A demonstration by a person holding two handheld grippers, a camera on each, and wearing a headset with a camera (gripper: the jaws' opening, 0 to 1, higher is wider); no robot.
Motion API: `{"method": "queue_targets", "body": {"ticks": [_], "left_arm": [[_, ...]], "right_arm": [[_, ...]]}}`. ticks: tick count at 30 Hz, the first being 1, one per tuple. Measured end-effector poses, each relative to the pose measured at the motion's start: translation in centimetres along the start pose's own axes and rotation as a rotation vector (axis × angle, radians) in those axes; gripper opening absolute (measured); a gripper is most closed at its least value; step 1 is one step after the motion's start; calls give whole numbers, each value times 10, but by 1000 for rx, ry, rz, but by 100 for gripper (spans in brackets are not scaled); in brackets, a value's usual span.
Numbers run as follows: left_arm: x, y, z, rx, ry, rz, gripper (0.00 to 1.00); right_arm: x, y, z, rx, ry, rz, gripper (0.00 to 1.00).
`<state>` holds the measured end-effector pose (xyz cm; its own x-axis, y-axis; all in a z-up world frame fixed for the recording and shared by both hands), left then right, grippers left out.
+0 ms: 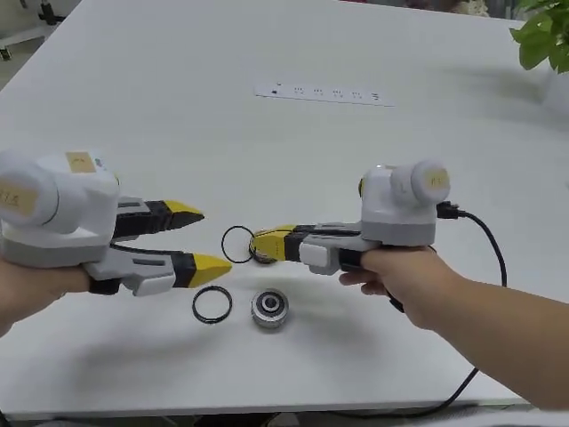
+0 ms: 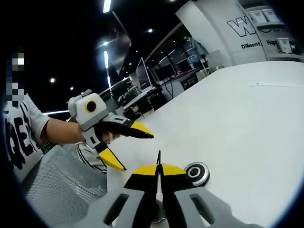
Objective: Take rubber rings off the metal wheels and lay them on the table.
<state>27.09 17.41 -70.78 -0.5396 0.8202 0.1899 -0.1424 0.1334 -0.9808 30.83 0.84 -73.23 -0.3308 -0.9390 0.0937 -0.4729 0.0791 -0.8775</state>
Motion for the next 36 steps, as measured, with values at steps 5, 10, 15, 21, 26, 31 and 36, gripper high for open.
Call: {"method": "queue_targets", "body": {"ticks": [5, 10, 15, 21, 26, 31, 36], "left_arm": [[5, 3, -1, 4, -10, -4, 51], [11, 6, -3, 7, -23, -5, 53], [15, 10, -4, 13, -33, -7, 53], [21, 14, -4, 19, -45, -15, 54], [23, 15, -4, 27, -52, -20, 55], [24, 18, -4, 27, -55, -39, 55], [23, 18, -3, 31, -46, -44, 55]], "right_arm": [[-7, 7, -2, 3, -5, -26, 0], [-12, 12, -4, 3, -9, -40, 0], [-20, 16, -5, 2, -7, -49, 0], [-26, 22, -6, 6, -5, -70, 0], [-28, 26, -4, 7, 6, -84, 0], [-27, 27, -2, 20, 19, -91, 0], [-25, 28, -1, 38, 26, -96, 0]]}}
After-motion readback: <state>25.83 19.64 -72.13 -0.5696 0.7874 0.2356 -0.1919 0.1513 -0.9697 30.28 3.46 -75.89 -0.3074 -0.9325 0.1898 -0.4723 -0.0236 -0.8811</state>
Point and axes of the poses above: the centre of the closed fingertips' face, and the gripper's own axes: x roughly backward along the fingers, z roughly to its right, y roughly out of its underside, the point moved 8 cm from there along x, roughly backward along the fingers, and after that the axes turned 14 degrees about z, right-handed, at the moved point
